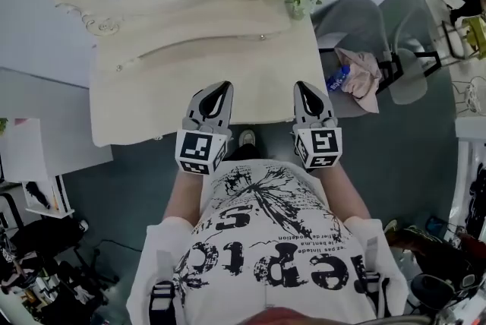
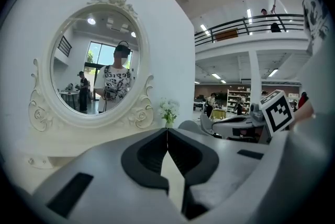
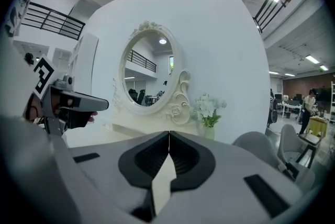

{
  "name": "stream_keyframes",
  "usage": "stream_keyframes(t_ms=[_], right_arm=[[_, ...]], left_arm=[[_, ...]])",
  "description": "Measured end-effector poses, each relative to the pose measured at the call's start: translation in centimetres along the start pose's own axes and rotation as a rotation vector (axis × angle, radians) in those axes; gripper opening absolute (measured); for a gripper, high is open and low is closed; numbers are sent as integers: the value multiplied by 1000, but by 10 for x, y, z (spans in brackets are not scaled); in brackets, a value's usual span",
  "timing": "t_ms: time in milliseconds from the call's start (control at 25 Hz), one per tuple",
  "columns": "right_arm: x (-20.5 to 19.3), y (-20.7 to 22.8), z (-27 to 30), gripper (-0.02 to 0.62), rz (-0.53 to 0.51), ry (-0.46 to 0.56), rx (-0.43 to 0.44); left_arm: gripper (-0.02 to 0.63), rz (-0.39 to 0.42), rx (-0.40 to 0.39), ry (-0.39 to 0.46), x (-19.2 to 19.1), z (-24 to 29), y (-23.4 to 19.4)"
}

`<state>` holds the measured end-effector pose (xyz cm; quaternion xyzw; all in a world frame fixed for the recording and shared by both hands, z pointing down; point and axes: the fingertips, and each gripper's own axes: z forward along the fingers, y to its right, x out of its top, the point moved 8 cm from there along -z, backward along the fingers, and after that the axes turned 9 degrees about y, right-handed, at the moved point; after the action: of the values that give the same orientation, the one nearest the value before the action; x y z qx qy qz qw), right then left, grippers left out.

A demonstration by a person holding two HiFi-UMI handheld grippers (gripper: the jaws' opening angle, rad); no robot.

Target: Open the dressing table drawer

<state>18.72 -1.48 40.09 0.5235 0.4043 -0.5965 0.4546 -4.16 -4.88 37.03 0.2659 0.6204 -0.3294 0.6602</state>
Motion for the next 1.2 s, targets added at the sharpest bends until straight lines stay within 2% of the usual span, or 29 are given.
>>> stream_keyframes(t_ms=[240,440,720,920,960,1000,1040,1200], right_arm=[[-4,8,70,18,42,-20,-27],[-19,5,113,18,49,-81,2],[-58,8,158,18,43,-192,59],[-95,14,190,22,54,-290,89],[-102,15,197,40,54,-306,91],[-109,17,203,102,57,-324,93],[-115,18,210,137,62,-340,93],[-130,23,230,143,70,-374,71]], left_arm=[[20,-8,-5,1,3,35,-49],[20,-46,34,-11,-8,45,-77],[19,-90,103,-45,-32,52,-99],[20,-137,117,-60,-48,62,-110],[20,-139,121,-68,-52,65,-112],[20,-140,126,-75,-55,68,-114],[20,-142,131,-80,-58,71,-116],[20,-157,145,-86,-66,80,-119]])
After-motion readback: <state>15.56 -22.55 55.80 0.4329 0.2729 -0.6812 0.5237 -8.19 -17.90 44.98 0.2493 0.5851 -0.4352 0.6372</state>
